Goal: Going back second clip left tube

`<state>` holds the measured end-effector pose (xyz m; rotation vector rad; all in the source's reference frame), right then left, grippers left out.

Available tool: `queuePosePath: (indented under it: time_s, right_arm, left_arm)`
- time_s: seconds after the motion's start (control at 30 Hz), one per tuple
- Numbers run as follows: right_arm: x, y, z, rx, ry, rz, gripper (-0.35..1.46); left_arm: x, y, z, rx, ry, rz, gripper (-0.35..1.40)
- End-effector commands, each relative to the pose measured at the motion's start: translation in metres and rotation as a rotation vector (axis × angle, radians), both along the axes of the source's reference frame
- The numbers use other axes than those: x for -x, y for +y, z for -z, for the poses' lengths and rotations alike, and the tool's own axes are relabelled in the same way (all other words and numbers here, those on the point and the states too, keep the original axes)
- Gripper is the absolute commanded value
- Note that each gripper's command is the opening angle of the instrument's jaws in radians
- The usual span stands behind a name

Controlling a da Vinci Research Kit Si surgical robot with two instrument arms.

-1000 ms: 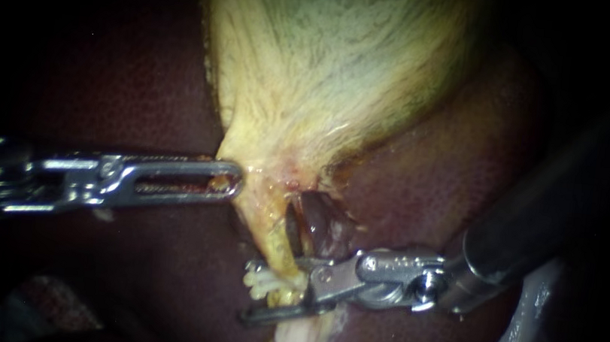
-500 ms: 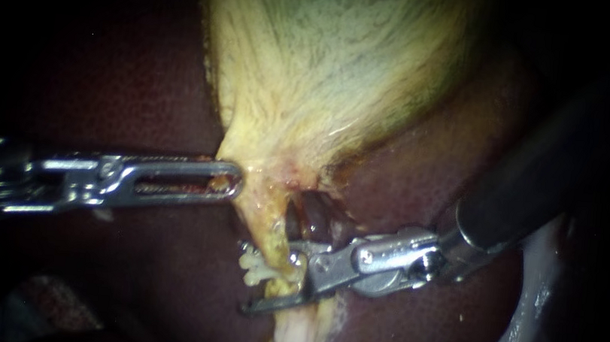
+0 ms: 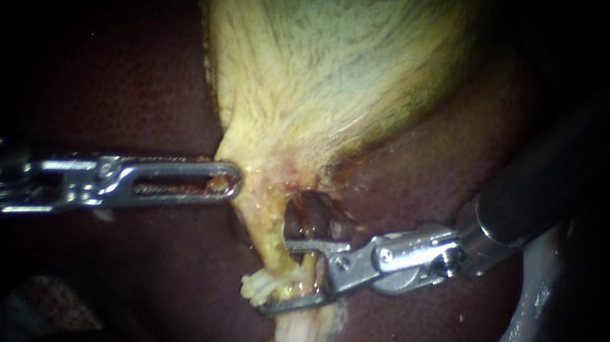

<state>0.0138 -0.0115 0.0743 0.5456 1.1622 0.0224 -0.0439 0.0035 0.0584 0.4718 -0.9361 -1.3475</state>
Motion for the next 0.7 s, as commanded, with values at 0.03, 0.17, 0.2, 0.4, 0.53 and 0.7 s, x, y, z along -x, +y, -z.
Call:
queuePosePath:
  time_s: [0.03, 0.17, 0.2, 0.4, 0.53, 0.7]
  right_arm:
    - [0.0004, 0.0002, 0.0003, 0.002, -0.002, -0.007, 0.60]
    - [0.0028, 0.0012, 0.0015, 0.004, -0.009, -0.025, 0.60]
    - [0.0034, 0.0015, 0.0018, 0.009, -0.009, -0.027, 0.60]
    - [0.0063, 0.0036, 0.0038, 0.051, -0.002, -0.034, 0.60]
    - [0.0080, 0.0051, 0.0050, 0.107, 0.008, -0.031, 0.60]
    - [0.0098, 0.0066, 0.0062, 0.167, 0.018, -0.026, 0.60]
  left_arm:
    - [0.0000, 0.0000, 0.0000, 0.000, -0.001, -0.001, -0.35]
    - [0.0000, 0.0000, 0.0000, 0.000, -0.001, 0.000, -0.35]
    - [0.0000, 0.0000, 0.0000, 0.000, -0.001, 0.000, -0.35]
    - [0.0001, 0.0000, -0.0001, 0.000, -0.001, -0.001, -0.35]
    - [0.0000, 0.0001, -0.0002, 0.000, -0.001, -0.001, -0.35]
    - [0.0000, 0.0001, -0.0002, 0.001, -0.001, -0.001, -0.35]
